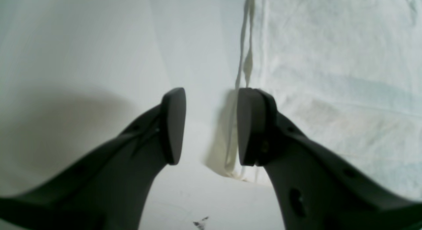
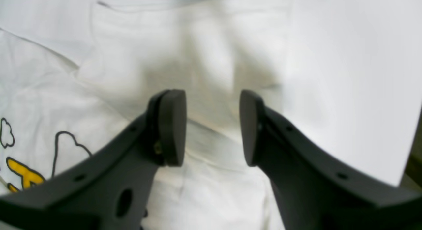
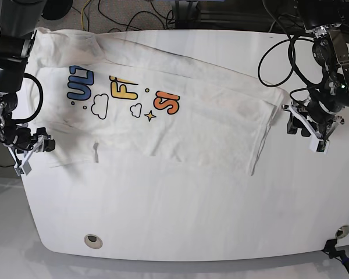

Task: Fold the T-shirt properly

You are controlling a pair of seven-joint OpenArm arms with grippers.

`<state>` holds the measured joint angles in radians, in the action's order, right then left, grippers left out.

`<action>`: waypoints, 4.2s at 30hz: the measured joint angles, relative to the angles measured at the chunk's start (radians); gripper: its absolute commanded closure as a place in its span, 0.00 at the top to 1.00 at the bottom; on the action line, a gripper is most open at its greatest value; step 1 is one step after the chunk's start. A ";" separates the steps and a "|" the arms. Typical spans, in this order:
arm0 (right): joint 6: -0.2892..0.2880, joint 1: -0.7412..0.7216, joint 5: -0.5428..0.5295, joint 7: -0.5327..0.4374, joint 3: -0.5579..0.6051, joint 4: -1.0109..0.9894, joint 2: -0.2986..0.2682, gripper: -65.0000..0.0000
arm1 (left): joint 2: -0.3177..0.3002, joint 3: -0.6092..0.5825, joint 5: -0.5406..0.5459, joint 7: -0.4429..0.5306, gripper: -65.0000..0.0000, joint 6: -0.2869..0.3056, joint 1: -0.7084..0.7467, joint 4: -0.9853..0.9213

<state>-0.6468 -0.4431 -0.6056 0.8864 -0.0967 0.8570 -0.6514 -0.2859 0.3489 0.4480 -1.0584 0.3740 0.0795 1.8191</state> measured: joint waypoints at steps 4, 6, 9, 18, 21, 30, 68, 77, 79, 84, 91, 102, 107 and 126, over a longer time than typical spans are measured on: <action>0.000 0.000 0.000 0.000 -0.065 0.000 -0.019 0.40 | -0.001 0.000 0.000 0.000 0.50 0.000 -0.003 0.000; 0.000 0.001 0.001 0.000 -0.068 0.000 -0.023 0.40 | 0.000 0.000 0.000 0.001 0.56 0.000 -0.002 0.000; -0.001 0.021 -0.001 -0.003 -0.069 0.000 -0.013 0.41 | 0.000 0.000 -0.003 0.000 0.56 0.000 -0.002 0.000; 0.003 0.071 0.010 0.008 -0.204 -0.002 -0.018 0.54 | 0.000 0.000 -0.002 0.001 0.57 0.000 -0.003 0.000; -0.001 0.086 0.000 -0.001 -0.204 -0.002 -0.023 0.54 | -0.001 0.000 0.000 0.001 0.57 0.000 -0.002 0.000; 0.000 0.189 0.007 -0.045 -0.243 -0.003 -0.032 0.54 | -0.002 0.000 0.000 0.003 0.57 0.000 -0.003 0.000; -0.045 0.241 -0.015 -0.157 -0.244 -0.045 0.018 0.16 | -0.018 -0.003 0.000 0.004 0.57 0.000 -0.043 -0.007; -0.045 0.242 -0.003 -0.149 -0.243 -0.033 0.023 0.00 | -0.017 -0.006 -0.003 0.006 0.57 0.000 -0.134 -0.147; -0.045 0.242 -0.003 -0.148 -0.243 -0.033 0.023 0.00 | -0.016 -0.007 0.002 0.044 0.57 0.000 -0.156 -0.184; -0.045 0.241 -0.003 -0.149 -0.243 -0.033 0.023 0.00 | -0.002 -0.036 -0.014 0.056 0.57 0.022 -0.224 -0.330; -0.045 0.241 -0.004 -0.153 -0.243 -0.031 0.038 0.00 | 0.010 -0.203 -0.006 0.269 0.57 0.061 -0.267 -0.545; -0.045 0.241 -0.008 -0.153 -0.242 -0.028 0.040 0.00 | 0.035 -0.205 0.004 0.484 0.57 0.079 -0.327 -0.792; -0.045 0.241 -0.008 -0.153 -0.242 -0.028 0.040 0.00 | 0.090 -0.240 0.003 0.521 0.56 0.076 -0.332 -0.804; -0.045 0.244 0.021 -0.142 -0.242 0.006 0.043 0.00 | 0.122 -0.233 -0.006 0.484 0.56 0.075 -0.281 -0.675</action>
<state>-0.6918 -0.1989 -0.5846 0.7441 -0.3386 0.8631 -0.6083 -0.1638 0.1154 0.4419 -0.5747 0.4488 -0.2012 1.1439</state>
